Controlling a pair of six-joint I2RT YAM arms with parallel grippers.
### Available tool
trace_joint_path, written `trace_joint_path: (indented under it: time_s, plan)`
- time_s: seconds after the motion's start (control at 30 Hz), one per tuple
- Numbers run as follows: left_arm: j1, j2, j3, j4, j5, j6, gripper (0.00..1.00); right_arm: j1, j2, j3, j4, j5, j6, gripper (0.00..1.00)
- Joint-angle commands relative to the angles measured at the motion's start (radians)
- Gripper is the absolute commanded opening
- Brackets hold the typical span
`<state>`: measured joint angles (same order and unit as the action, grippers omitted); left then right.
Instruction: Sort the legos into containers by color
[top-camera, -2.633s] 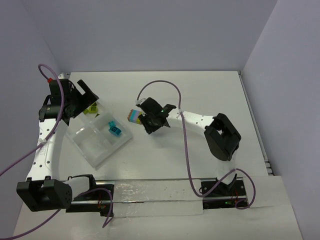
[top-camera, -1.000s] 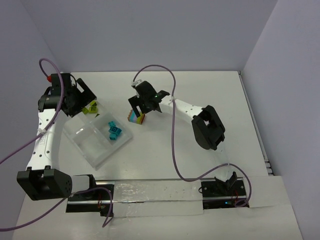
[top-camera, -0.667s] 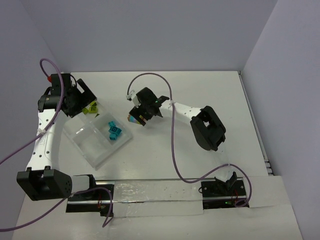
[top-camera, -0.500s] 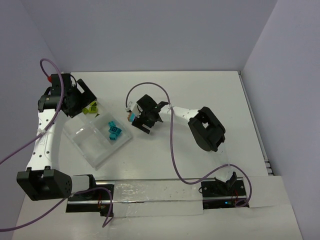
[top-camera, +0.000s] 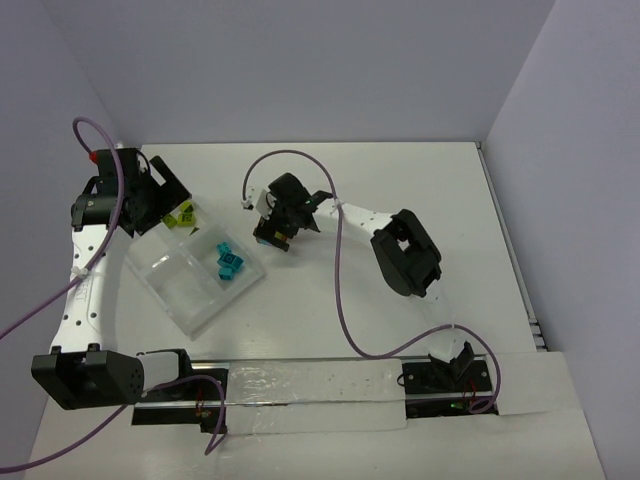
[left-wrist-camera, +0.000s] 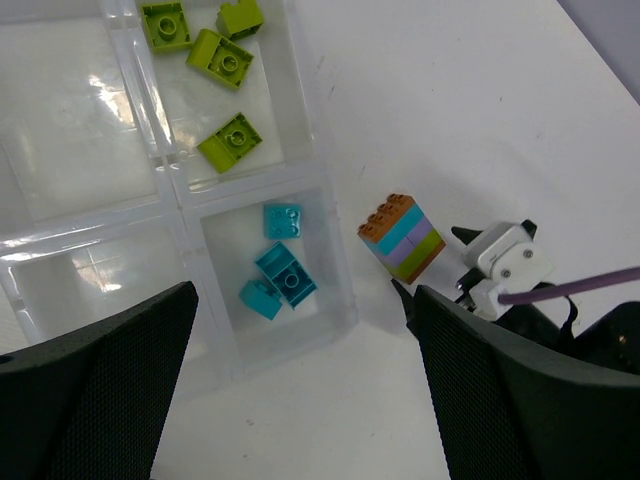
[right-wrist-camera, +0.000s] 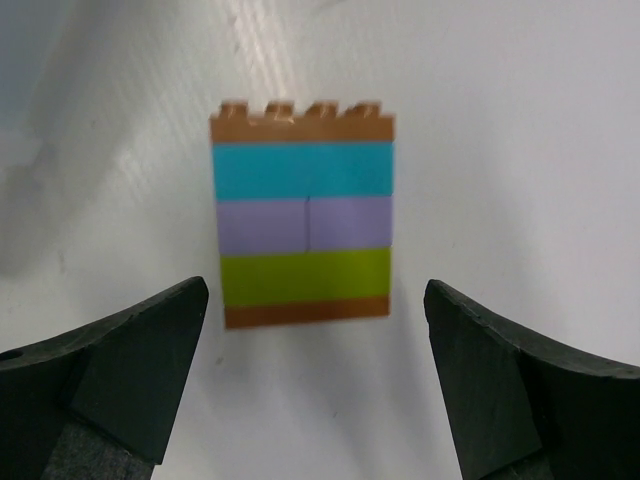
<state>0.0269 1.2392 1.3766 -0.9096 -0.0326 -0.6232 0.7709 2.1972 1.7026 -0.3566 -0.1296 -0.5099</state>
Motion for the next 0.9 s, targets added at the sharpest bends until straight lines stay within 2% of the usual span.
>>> trace_joint_path:
  time_s: [0.0, 0.2, 0.53, 0.87]
  plan:
    - [-0.004, -0.015, 0.059, 0.006, -0.031, 0.021, 0.96, -0.038, 0.071, 0.141, -0.033, -0.091, 0.022, 0.96]
    - [-0.005, -0.013, 0.055, 0.01, -0.023, 0.014, 0.96, -0.039, 0.12, 0.223, -0.068, -0.116, 0.028, 0.96]
    - [-0.004, -0.009, 0.057, 0.013, -0.015, 0.011, 0.96, -0.039, 0.134, 0.25, -0.102, -0.14, 0.032, 0.91]
    - [-0.005, -0.015, 0.049, 0.025, -0.022, 0.021, 0.96, -0.03, 0.171, 0.304, -0.148, -0.119, 0.059, 0.94]
